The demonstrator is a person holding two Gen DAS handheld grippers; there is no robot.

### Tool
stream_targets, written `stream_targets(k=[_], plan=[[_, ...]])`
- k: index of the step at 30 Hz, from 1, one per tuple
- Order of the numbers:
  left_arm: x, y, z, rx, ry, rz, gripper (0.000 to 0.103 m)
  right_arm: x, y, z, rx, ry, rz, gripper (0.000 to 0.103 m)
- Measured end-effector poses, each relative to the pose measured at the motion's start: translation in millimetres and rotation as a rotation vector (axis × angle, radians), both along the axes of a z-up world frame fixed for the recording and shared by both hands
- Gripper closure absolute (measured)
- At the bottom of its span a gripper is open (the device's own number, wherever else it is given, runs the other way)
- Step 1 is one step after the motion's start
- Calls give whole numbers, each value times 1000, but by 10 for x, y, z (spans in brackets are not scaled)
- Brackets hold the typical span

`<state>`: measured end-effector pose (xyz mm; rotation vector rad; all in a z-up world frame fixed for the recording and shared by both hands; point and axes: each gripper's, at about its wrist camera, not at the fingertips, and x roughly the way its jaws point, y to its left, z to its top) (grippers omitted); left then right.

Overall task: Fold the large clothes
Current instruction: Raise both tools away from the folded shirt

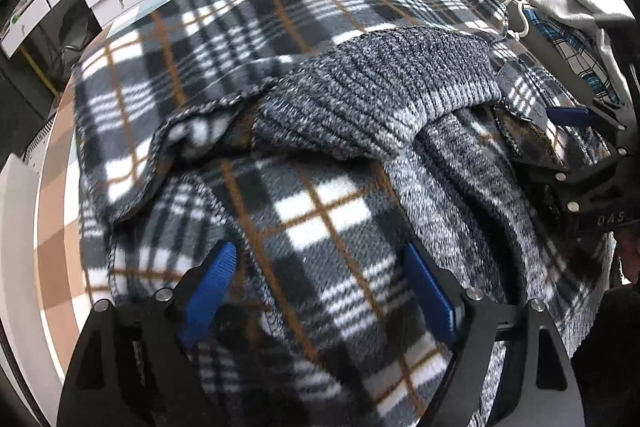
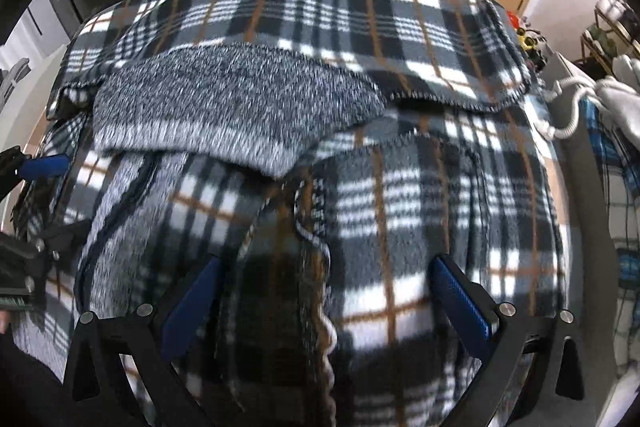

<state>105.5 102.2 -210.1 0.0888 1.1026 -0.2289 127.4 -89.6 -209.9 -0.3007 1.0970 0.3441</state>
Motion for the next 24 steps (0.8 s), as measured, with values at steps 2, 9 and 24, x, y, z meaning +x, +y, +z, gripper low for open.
stream_targets(k=[2,9,24], plan=[[89,35,13,-41,-3,12,21,136,12,6,14,-27,0,0],[204,338,141,-182,-43,133,21,123,-206,51,142,-110,14,0],[-1003,53,1172,-2,-502,204,19,-724,-995,1090,680,-428,-106,0]])
